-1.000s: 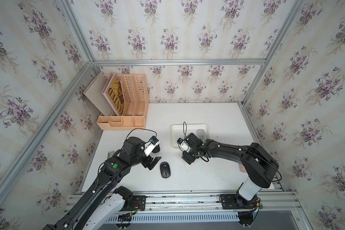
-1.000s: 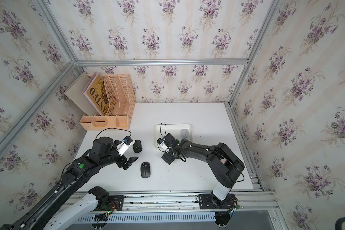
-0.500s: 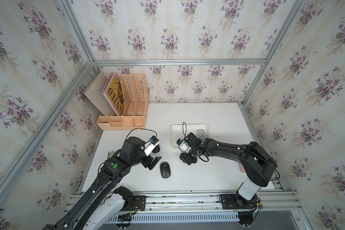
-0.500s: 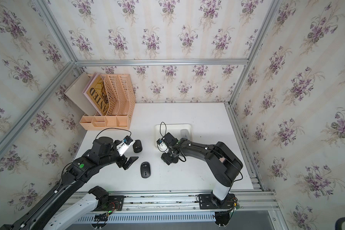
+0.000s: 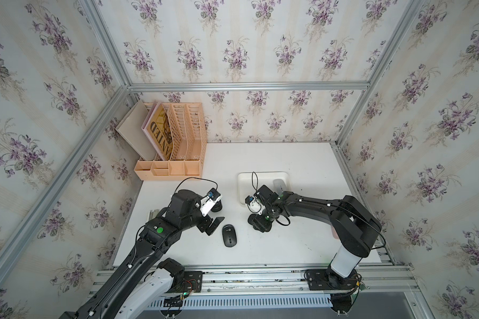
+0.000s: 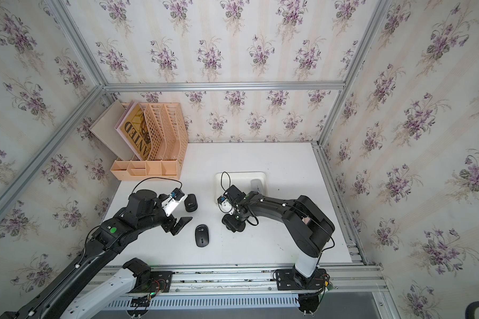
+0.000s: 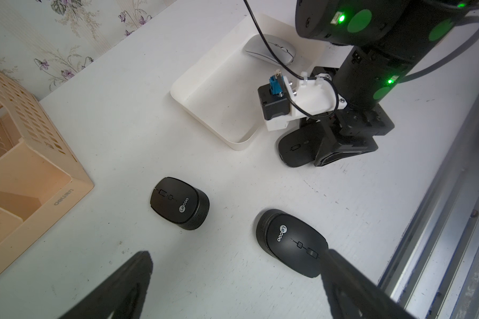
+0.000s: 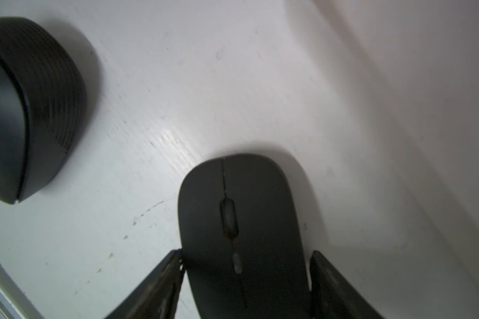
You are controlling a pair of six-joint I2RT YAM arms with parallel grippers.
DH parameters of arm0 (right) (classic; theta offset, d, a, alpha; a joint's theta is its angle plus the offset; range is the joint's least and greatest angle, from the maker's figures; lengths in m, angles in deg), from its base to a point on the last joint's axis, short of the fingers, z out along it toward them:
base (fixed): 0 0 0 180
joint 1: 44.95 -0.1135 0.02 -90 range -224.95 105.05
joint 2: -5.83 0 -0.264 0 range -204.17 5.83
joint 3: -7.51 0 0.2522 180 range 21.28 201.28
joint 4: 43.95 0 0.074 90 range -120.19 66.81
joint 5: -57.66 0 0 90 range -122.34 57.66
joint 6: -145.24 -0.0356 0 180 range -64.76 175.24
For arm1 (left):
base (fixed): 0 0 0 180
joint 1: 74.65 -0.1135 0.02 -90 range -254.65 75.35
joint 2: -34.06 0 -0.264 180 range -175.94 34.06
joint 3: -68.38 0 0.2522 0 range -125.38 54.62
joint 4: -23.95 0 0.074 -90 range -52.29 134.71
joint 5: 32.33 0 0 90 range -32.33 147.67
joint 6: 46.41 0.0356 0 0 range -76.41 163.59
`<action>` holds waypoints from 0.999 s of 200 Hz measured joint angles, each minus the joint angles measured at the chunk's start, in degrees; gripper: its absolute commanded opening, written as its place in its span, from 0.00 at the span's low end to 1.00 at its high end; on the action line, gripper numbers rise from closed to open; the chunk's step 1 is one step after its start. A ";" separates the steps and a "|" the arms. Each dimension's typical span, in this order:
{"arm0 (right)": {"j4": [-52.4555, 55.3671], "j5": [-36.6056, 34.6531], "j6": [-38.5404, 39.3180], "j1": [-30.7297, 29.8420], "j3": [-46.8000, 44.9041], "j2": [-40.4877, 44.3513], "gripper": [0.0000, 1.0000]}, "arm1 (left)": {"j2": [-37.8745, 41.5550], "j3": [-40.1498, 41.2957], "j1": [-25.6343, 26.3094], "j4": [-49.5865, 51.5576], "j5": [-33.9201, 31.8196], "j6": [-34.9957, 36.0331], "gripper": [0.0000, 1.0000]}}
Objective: Put the mouse in the storage box
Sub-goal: Pick up the mouse from the center of the board, then place the mouse in the storage box.
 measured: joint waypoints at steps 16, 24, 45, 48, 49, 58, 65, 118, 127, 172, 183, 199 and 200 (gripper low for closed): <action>0.33 0.02 -0.02 0.00 0.35 0.04 0.61 | 0.00 0.00 0.00 0.00 0.00 0.00 0.99; 0.52 0.15 -0.04 0.00 0.63 0.22 0.61 | -0.02 0.00 0.00 0.00 0.00 0.00 0.99; 1.05 0.96 -0.22 0.00 1.92 1.40 0.58 | -0.02 0.00 0.00 0.00 0.00 0.00 0.99; 1.05 1.20 -0.24 0.00 2.08 1.60 0.58 | -0.04 0.00 0.00 -0.02 0.00 0.00 0.99; 1.05 1.27 -0.26 0.00 2.14 1.66 0.58 | -0.04 0.00 0.00 -0.02 0.00 0.00 0.99; 1.05 2.12 -0.44 0.00 2.82 2.36 0.58 | -0.09 0.00 0.00 0.00 0.00 0.00 0.99; 1.07 2.82 -0.46 0.00 3.45 2.89 0.57 | -0.09 0.00 0.00 0.00 0.00 0.02 0.99; -0.61 4.59 -3.34 2.03 12.81 4.24 0.55 | 0.09 0.00 0.00 0.00 -0.02 0.02 0.99; -1.42 4.07 -4.50 3.26 14.62 3.43 0.55 | 0.17 -0.02 0.00 0.00 -0.02 0.02 0.99; -1.88 -2.08 -11.17 9.14 21.38 -2.01 0.53 | 0.52 -0.02 0.00 0.00 -0.04 0.02 0.99; -1.88 -4.68 -13.35 10.49 22.38 -3.41 0.52 | 0.55 -0.02 0.00 0.00 -0.04 0.02 0.99; -1.49 -7.43 -16.46 11.98 22.80 -5.42 0.52 | 0.55 -0.02 0.00 0.00 -0.04 0.02 0.99; -1.46 -7.56 -16.63 12.00 22.80 -5.53 0.52 | 0.55 -0.02 0.00 0.00 -0.04 0.02 0.99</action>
